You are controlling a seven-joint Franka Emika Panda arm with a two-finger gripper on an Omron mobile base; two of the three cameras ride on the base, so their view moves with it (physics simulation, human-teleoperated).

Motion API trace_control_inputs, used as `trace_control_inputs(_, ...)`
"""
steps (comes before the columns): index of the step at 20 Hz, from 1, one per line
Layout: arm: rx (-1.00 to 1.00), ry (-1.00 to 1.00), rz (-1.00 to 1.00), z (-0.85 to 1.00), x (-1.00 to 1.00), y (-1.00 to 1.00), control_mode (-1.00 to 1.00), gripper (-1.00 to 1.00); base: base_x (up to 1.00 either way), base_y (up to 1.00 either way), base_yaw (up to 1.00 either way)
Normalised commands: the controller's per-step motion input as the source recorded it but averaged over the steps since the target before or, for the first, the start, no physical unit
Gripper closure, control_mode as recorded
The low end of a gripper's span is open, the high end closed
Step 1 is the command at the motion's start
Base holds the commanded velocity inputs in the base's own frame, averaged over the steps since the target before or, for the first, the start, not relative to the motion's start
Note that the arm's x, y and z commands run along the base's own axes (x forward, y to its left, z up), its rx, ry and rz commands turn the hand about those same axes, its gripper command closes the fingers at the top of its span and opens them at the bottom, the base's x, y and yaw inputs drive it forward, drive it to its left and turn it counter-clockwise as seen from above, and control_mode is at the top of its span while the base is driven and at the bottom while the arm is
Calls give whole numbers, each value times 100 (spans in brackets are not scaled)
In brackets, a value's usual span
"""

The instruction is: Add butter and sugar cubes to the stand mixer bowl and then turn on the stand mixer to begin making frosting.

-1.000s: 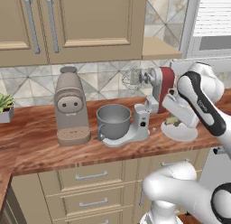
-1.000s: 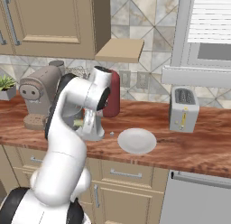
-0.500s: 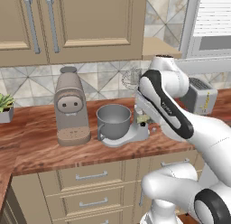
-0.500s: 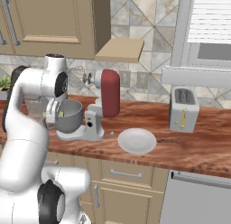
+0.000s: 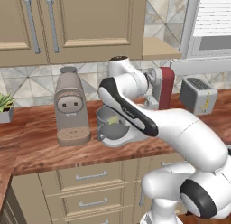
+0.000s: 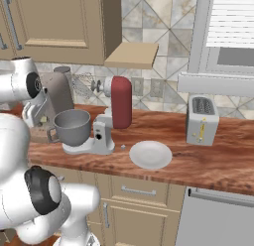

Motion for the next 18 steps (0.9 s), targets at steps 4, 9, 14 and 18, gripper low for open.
trace_control_inputs(4, -12, 0, -10, 0, 69, 38, -100, 100, 0, 0, 0)
trace_control_inputs(9, -11, 0, -13, 0, 79, -1, -100, 100, 0, 0, 0)
trace_control_inputs(14, -5, 0, -8, 0, 58, -23, -100, 100, 0, 0, 0)
trace_control_inputs(18, 0, 0, 0, -11, 24, -26, -100, 100, 0, 0, 0)
